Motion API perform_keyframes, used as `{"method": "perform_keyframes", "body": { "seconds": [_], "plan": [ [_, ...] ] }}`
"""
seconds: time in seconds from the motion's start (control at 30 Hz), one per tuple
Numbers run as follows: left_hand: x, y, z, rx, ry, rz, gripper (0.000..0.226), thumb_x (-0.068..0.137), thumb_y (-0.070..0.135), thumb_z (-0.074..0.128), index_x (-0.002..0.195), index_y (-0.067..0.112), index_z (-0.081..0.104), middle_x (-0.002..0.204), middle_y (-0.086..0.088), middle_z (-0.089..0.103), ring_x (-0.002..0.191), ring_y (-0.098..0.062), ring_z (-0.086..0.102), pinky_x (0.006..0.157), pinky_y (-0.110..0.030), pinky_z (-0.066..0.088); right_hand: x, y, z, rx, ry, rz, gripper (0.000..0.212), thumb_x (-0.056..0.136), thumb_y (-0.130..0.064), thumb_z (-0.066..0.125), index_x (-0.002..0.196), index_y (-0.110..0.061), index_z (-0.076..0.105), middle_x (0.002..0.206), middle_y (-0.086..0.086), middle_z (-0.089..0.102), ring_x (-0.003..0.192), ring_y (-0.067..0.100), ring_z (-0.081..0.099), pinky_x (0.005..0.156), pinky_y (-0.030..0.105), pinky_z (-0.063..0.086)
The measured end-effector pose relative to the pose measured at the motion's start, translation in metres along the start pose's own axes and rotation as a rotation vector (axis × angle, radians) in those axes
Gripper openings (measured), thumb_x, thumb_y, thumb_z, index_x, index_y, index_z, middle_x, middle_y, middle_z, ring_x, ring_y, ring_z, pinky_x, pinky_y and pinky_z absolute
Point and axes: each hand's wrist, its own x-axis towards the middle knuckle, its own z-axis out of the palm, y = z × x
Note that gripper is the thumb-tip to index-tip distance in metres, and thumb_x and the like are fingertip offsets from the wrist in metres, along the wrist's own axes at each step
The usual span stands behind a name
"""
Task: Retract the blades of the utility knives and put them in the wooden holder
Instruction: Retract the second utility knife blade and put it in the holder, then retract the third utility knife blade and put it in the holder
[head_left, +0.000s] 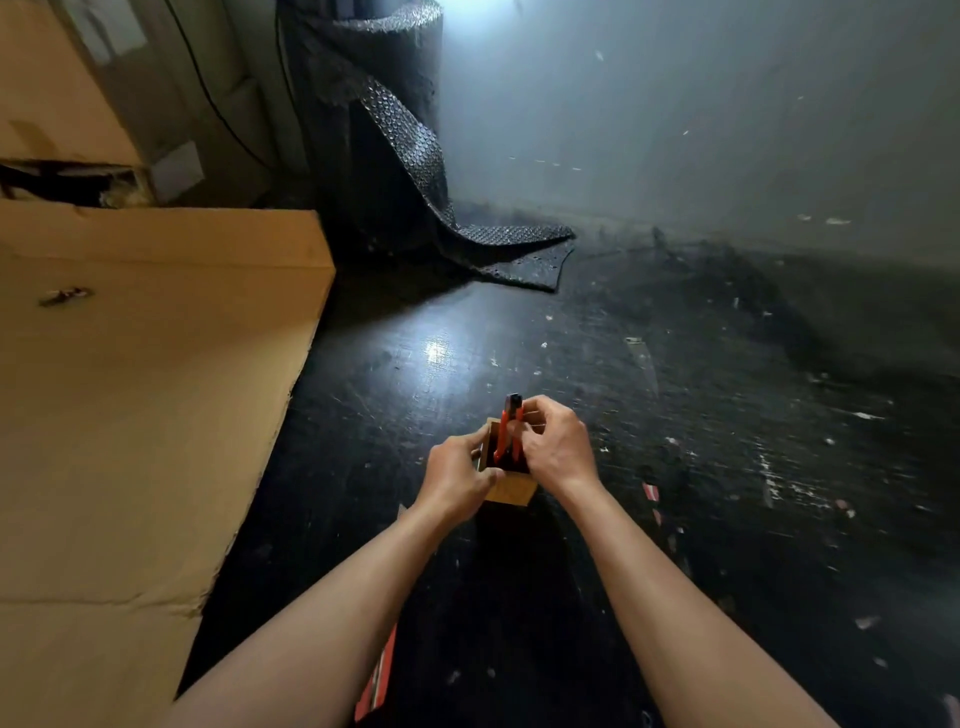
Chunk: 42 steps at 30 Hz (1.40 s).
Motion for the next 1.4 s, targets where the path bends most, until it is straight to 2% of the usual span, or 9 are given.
{"method": "perform_keyframes", "body": {
  "seconds": [0.2, 0.4, 0.6, 0.73, 0.87, 1.0, 1.2, 1.33, 1.4],
  "plan": [
    [0.001, -0.005, 0.0, -0.028, -0.004, 0.015, 0.073, 0.08, 0.008, 0.085, 0.145, 0.026, 0.056, 0.139, -0.002, 0.067, 0.128, -0.017, 0.064, 0.109, -0.036, 0.051, 0.004, -0.001, 0.008, -0.053, 0.03, 0.006, 0.012, 0.094, -0.017, 0.066, 0.1, -0.018, 0.077, 0.097, 0.0, 0.079, 0.088, 0.014, 0.071, 0.072, 0.024, 0.049],
    [-0.001, -0.005, -0.001, -0.043, 0.026, 0.005, 0.072, 0.08, 0.011, 0.086, 0.144, 0.018, 0.056, 0.141, -0.004, 0.064, 0.128, -0.019, 0.064, 0.107, -0.035, 0.05, -0.003, -0.006, 0.001, -0.082, 0.046, -0.099, 0.019, 0.095, -0.014, 0.064, 0.112, -0.014, 0.072, 0.105, 0.004, 0.077, 0.092, 0.013, 0.069, 0.075, 0.02, 0.05],
    [-0.026, -0.013, -0.016, 0.012, 0.092, 0.011, 0.069, 0.083, 0.017, 0.083, 0.146, 0.015, 0.054, 0.144, -0.008, 0.063, 0.13, -0.021, 0.062, 0.108, -0.035, 0.05, -0.028, -0.015, 0.0, -0.135, 0.045, -0.187, 0.021, 0.094, -0.018, 0.065, 0.114, -0.013, 0.071, 0.106, 0.005, 0.077, 0.095, 0.019, 0.072, 0.085, 0.035, 0.061],
    [-0.059, -0.03, -0.034, 0.064, 0.125, 0.028, 0.06, 0.085, 0.017, 0.079, 0.142, 0.015, 0.06, 0.14, -0.006, 0.066, 0.125, -0.018, 0.065, 0.096, -0.018, 0.053, -0.061, -0.022, 0.016, -0.136, -0.068, -0.185, 0.021, 0.095, -0.019, 0.066, 0.115, -0.014, 0.07, 0.108, 0.005, 0.075, 0.097, 0.019, 0.072, 0.088, 0.037, 0.06],
    [-0.09, -0.053, -0.053, 0.132, 0.156, -0.012, 0.053, 0.086, 0.017, 0.076, 0.137, 0.016, 0.065, 0.131, -0.005, 0.072, 0.117, -0.016, 0.07, 0.102, -0.029, 0.055, -0.095, -0.027, 0.046, -0.195, -0.191, -0.16, 0.023, 0.096, -0.023, 0.065, 0.118, -0.015, 0.069, 0.112, 0.004, 0.074, 0.101, 0.018, 0.07, 0.087, 0.036, 0.06],
    [-0.123, -0.077, -0.063, 0.119, 0.135, -0.119, 0.045, 0.082, 0.01, 0.077, 0.127, 0.015, 0.072, 0.12, -0.002, 0.077, 0.105, -0.007, 0.07, 0.1, -0.023, 0.053, -0.132, -0.024, 0.077, -0.275, -0.334, -0.062, 0.023, 0.095, -0.024, 0.063, 0.114, -0.015, 0.07, 0.113, 0.005, 0.073, 0.102, 0.022, 0.069, 0.088, 0.04, 0.059],
    [-0.149, -0.118, -0.06, 0.151, 0.035, -0.289, 0.037, 0.083, 0.012, 0.077, 0.121, 0.014, 0.075, 0.116, -0.004, 0.078, 0.111, -0.018, 0.072, 0.088, -0.019, 0.049, -0.17, -0.002, 0.113, -0.229, -0.54, 0.176, 0.011, 0.094, -0.026, 0.064, 0.1, -0.022, 0.073, 0.092, -0.002, 0.073, 0.081, 0.012, 0.072, 0.077, 0.036, 0.063],
    [-0.161, -0.135, -0.051, 0.119, -0.026, -0.32, 0.033, 0.086, 0.013, 0.078, 0.119, 0.017, 0.076, 0.113, 0.0, 0.078, 0.102, -0.009, 0.072, 0.09, -0.02, 0.054, -0.197, 0.012, 0.136, -0.119, -0.507, 0.253, 0.02, 0.094, -0.028, 0.067, 0.113, -0.029, 0.066, 0.102, -0.006, 0.069, 0.087, 0.007, 0.07, 0.081, 0.035, 0.062],
    [-0.163, -0.137, -0.047, 0.08, -0.025, -0.312, 0.028, 0.085, 0.014, 0.079, 0.112, 0.021, 0.078, 0.099, 0.008, 0.078, 0.083, 0.003, 0.067, 0.076, -0.01, 0.052, -0.204, 0.014, 0.142, -0.059, -0.469, 0.252, 0.022, 0.094, -0.028, 0.067, 0.116, -0.032, 0.065, 0.108, -0.008, 0.067, 0.092, 0.006, 0.068, 0.085, 0.034, 0.061]
  ]
}}
